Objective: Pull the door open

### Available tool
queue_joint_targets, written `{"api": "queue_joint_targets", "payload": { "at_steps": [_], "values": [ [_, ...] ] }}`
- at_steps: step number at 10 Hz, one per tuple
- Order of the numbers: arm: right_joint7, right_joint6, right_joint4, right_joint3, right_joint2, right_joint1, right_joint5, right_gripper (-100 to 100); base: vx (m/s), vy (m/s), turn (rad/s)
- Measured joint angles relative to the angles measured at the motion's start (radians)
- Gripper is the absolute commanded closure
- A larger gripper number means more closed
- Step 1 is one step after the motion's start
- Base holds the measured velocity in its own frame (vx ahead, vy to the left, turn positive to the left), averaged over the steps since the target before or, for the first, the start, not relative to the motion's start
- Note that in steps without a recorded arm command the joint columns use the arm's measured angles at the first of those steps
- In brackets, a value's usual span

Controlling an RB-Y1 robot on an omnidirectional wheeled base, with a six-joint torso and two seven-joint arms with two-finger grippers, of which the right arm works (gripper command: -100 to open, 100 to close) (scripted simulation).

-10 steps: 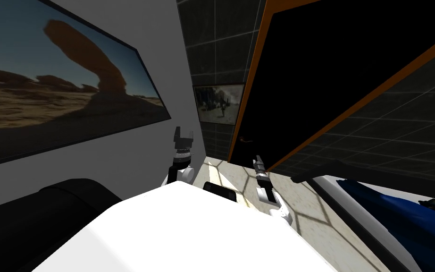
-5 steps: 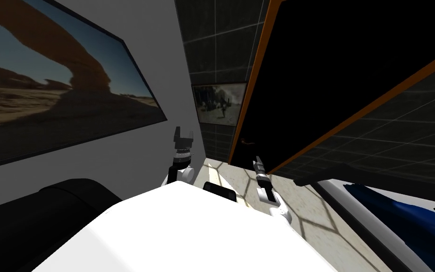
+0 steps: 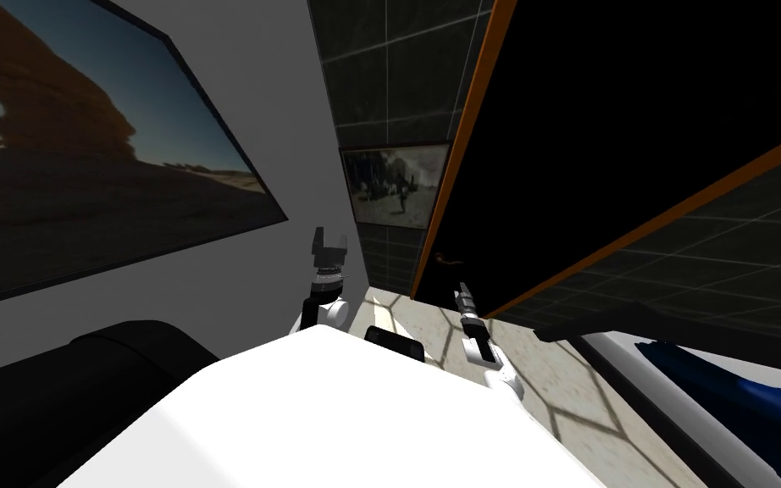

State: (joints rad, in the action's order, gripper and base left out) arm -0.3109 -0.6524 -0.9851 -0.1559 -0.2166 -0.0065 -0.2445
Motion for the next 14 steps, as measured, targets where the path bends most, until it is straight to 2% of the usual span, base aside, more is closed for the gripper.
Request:
{"api": "queue_joint_targets", "payload": {
  "at_steps": [6,10,11,12,14],
  "values": [
    [-0.017,-0.019,0.116,-0.018,-0.014,-0.045,-0.019,-100,0.139,0.031,0.0],
    [-0.016,-0.021,0.125,-0.035,-0.025,-0.041,-0.007,-100,0.171,0.028,0.119],
    [-0.015,-0.03,0.148,-0.045,-0.033,-0.049,0.0,-100,0.202,0.011,0.148],
    [-0.015,-0.028,0.142,-0.053,-0.039,-0.043,0.005,-100,0.198,-0.007,0.123],
    [-0.013,-0.04,0.174,-0.071,-0.052,-0.052,0.017,-100,0.192,-0.05,0.089]
  ]
}}
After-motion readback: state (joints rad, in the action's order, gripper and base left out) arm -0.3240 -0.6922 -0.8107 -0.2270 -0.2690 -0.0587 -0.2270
